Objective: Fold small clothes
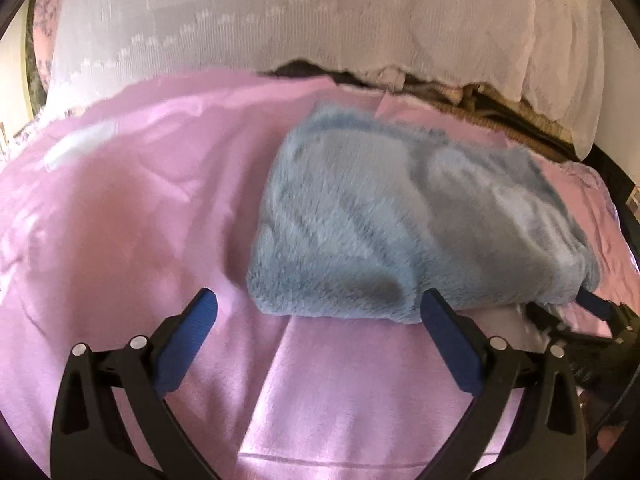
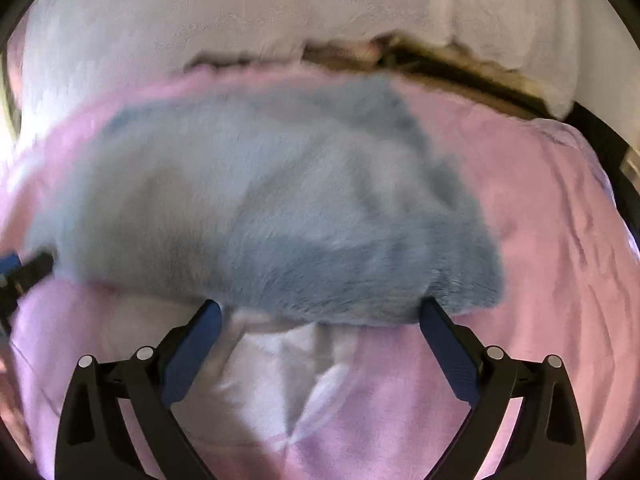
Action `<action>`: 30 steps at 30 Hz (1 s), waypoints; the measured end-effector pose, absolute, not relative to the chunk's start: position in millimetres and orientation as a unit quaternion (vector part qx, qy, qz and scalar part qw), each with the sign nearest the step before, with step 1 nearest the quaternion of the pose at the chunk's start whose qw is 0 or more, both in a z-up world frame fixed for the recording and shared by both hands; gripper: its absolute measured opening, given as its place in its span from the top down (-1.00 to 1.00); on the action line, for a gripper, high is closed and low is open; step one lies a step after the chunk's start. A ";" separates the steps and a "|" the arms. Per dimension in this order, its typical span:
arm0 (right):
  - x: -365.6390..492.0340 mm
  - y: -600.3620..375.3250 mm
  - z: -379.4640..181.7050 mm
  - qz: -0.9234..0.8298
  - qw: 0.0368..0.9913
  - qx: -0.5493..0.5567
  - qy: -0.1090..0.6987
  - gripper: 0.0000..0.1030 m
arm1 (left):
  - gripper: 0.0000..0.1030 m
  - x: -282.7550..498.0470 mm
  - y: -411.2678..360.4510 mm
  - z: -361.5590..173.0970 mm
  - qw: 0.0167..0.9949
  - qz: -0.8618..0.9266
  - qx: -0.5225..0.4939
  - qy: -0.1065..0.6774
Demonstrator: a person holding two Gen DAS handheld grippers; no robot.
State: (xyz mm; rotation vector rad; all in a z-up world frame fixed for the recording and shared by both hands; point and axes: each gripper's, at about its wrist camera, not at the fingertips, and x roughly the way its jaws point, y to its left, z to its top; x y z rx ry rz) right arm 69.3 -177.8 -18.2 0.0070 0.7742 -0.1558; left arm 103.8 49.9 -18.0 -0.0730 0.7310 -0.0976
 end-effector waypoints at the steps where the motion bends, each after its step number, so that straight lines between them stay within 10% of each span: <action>1: 59.7 -182.3 -8.5 -0.069 0.937 0.028 0.341 -0.93 | -0.92 101.3 49.3 -14.9 0.936 -0.051 -0.034 0.347; 30: 87.5 -184.0 -20.6 -0.045 0.921 0.096 0.375 -0.93 | -0.92 159.9 66.3 -44.3 0.895 -0.037 -0.094 0.434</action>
